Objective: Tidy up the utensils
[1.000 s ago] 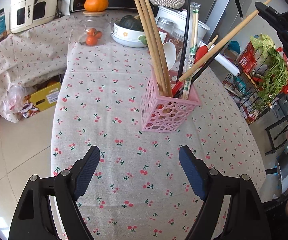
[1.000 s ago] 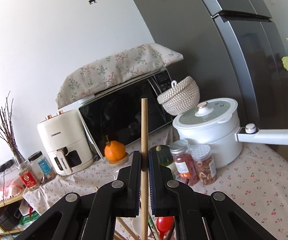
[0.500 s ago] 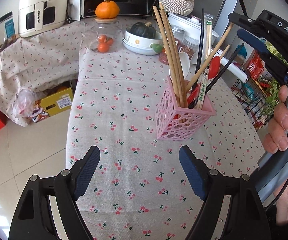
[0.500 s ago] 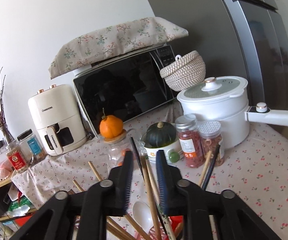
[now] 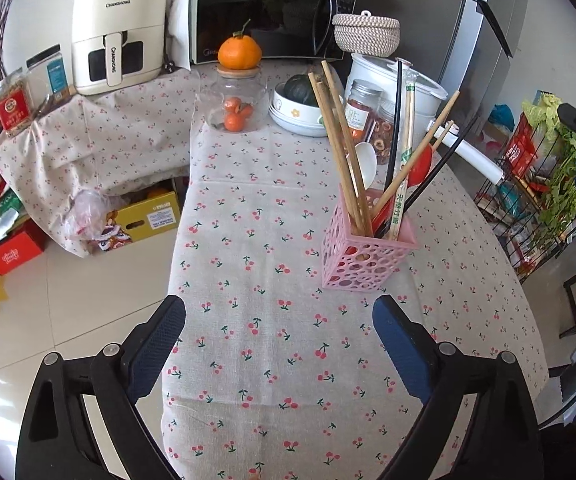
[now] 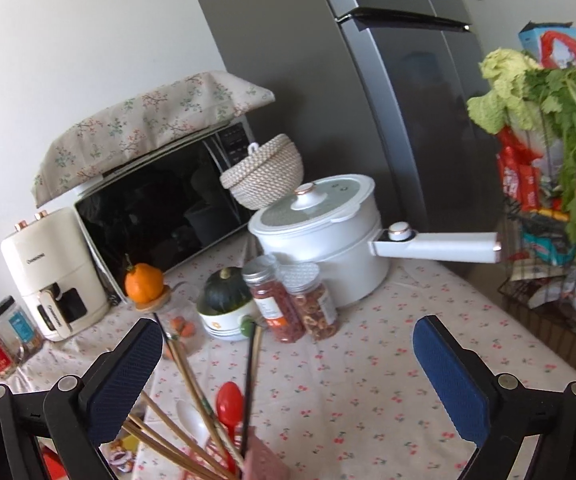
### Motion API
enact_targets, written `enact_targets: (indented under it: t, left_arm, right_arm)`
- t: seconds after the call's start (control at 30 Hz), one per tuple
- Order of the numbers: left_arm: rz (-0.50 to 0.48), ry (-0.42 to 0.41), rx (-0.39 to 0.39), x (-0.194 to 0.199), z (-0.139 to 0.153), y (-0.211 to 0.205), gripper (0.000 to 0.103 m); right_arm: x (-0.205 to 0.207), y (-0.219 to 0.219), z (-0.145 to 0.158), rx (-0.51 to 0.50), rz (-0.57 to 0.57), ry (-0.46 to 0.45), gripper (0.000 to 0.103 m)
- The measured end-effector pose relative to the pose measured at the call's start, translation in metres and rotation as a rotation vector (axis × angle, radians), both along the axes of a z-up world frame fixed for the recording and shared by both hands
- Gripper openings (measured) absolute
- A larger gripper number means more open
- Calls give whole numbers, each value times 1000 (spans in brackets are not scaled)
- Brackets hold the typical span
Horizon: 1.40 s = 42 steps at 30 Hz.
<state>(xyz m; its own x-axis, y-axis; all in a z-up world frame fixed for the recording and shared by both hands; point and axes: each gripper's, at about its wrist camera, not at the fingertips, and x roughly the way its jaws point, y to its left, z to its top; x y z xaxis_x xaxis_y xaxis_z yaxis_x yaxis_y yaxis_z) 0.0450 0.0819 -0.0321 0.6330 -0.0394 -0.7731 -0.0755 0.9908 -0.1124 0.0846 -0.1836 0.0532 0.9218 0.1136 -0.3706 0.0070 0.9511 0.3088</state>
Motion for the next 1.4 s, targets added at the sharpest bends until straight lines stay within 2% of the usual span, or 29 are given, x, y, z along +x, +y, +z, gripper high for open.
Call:
enact_targets:
  t: [0.1,0.3,0.47,0.63,0.83,1.4]
  left_arm:
    - [8,-24,32,-9,13,-9,97]
    - [-8,-92,100,-26,35,-31,97]
    - [-39,-103,80,-33,42,-45,97]
    - [-49,-109,82,-32,44,-59,97]
    - [-62,-107,89,-30,40,-70,98]
    - [-65,-106,98,-27,38,-73,98]
  right_arm:
    - [-11,-6,1,-103,-9,50,103]
    - [-41,-15,-6,-231,-11,136,103]
    - [-64,-17,-9,-335,-43,162,103]
    - [-73,-22,-9,-319,-30,170,103]
    - [-64,-29,-19,-297,-34,208,103]
    - [-60,-24,-25,-285,-10,239,103]
